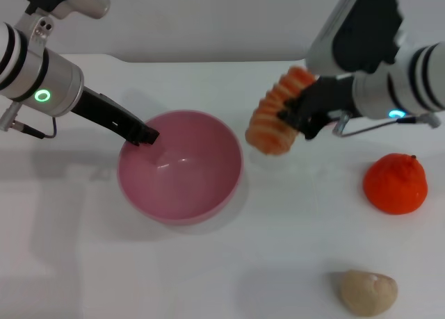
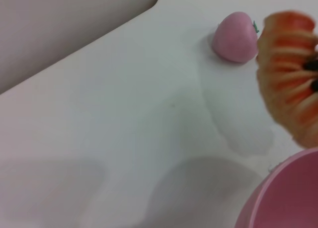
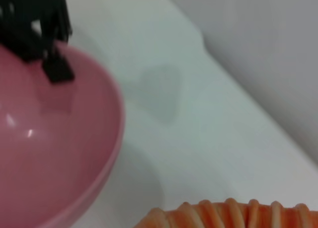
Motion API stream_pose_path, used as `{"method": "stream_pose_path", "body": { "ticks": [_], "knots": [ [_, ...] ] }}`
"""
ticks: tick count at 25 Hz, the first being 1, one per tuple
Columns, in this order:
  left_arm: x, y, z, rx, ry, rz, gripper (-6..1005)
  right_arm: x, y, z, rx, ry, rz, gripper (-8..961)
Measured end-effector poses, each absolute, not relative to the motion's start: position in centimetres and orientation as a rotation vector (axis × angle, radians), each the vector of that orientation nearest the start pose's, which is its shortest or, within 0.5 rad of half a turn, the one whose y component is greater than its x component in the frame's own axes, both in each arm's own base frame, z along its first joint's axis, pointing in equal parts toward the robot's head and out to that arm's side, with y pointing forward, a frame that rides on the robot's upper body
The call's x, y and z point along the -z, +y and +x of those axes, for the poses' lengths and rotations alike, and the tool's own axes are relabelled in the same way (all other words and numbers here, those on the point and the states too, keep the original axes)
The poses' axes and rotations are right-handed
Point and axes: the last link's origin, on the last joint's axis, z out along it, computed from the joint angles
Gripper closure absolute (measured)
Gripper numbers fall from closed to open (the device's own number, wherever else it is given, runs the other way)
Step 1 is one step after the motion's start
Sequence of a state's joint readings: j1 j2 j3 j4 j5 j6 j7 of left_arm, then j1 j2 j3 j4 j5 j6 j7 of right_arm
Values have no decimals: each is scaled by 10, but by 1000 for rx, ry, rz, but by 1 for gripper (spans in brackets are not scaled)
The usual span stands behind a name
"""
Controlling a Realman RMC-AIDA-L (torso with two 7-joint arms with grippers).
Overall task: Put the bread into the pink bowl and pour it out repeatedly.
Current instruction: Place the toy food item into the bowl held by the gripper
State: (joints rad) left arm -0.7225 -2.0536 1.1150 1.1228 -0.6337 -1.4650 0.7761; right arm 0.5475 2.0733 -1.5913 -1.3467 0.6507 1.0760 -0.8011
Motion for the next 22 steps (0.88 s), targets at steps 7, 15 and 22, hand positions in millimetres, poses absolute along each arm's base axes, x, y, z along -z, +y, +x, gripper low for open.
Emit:
{"method": "stream_pose_path", "body": {
  "ticks": [7,15,22],
  "knots": [
    [-21,396,-185,-227,-945,-2608,915,-10,373,128,86,304,-2466,836],
    [-19,396,-184,-231,-946,-2614,914,-28,347,85,-14,182,-2465,840],
    [-15,394,-182,-251,-940,-2627,914,5,319,49,-26,22,-2594,845]
  ]
}}
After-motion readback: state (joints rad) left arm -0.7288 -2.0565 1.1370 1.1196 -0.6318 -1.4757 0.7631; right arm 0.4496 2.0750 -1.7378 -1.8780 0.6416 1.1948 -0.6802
